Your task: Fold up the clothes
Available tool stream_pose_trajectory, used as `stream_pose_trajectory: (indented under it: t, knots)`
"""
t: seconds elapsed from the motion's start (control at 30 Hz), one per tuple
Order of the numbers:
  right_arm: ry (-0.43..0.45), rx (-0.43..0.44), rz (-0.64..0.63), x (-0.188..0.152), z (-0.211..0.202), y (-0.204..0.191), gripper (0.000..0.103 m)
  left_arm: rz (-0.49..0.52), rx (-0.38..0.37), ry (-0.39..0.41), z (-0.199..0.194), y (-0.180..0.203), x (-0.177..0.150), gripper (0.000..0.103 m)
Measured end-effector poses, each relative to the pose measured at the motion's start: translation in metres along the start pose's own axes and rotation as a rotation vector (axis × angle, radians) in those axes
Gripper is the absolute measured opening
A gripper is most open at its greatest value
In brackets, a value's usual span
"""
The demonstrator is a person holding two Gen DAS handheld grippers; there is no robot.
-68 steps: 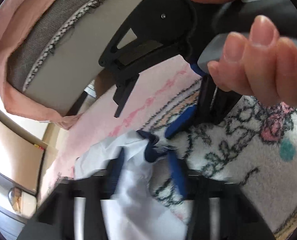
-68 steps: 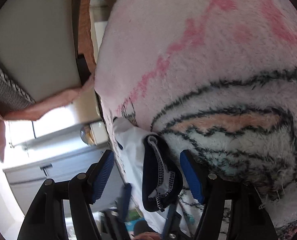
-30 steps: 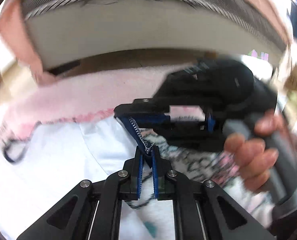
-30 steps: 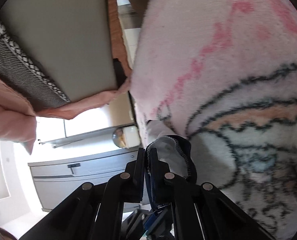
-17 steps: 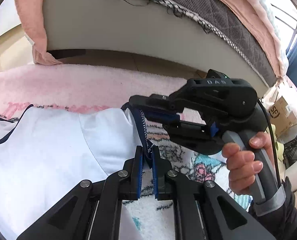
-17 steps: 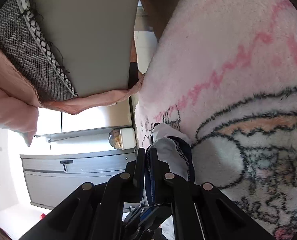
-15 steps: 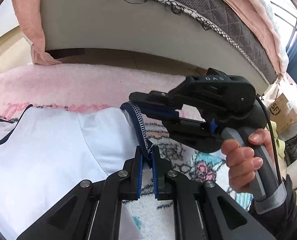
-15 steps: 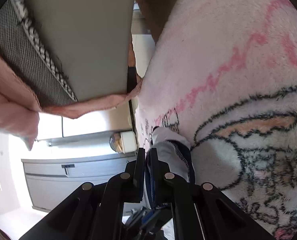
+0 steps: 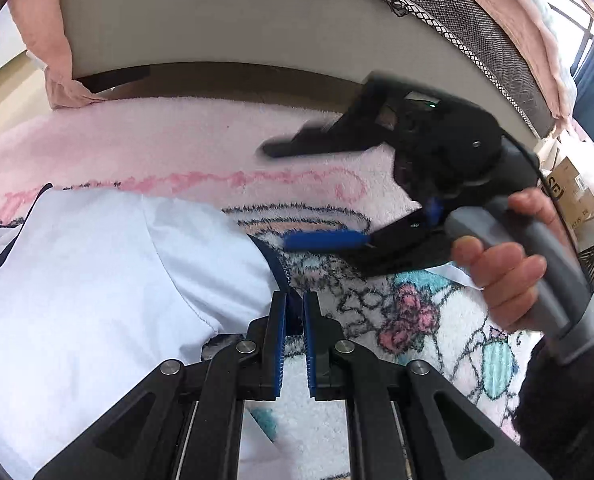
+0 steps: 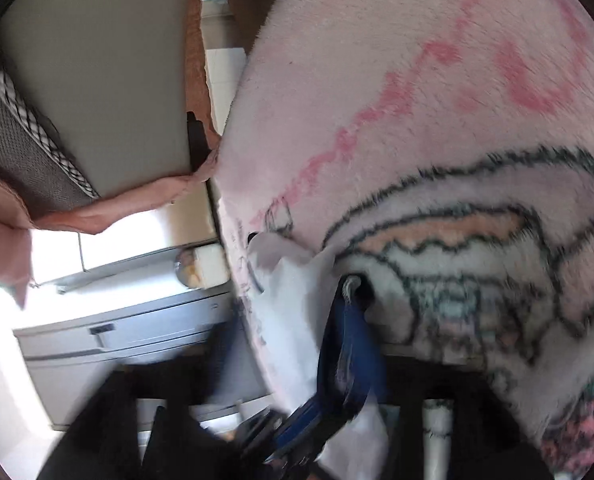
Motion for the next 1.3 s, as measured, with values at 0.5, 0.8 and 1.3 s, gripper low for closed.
stream_pose_trajectory:
  t: [0.5,0.8,1.3]
  knots:
    - [-0.057,0.210,0.128,0.003,0.016,0.020,0.073,0.107,0.118,-0.040,0.000,0.000,0.001,0.008]
    - [-0.109,0.248,0.163,-0.004,0.017,0.017,0.073,0.066,0.110,-0.051,0.005,-0.007,0.002,0.008]
    - [0.037,0.178,0.237,0.003,0.035,0.032,0.037,0.076,0.106,-0.079,0.017,-0.002,-0.008,0.008]
Point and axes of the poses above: each gripper's, at about its wrist camera, not at the fingertips, and z roughly the way its jaws point, y to its right, x to its top, the point moved 10 cm from there along z, roughly the way its jaws point, and after that the axes turned 3 degrees about -x, right-handed, at the moved point
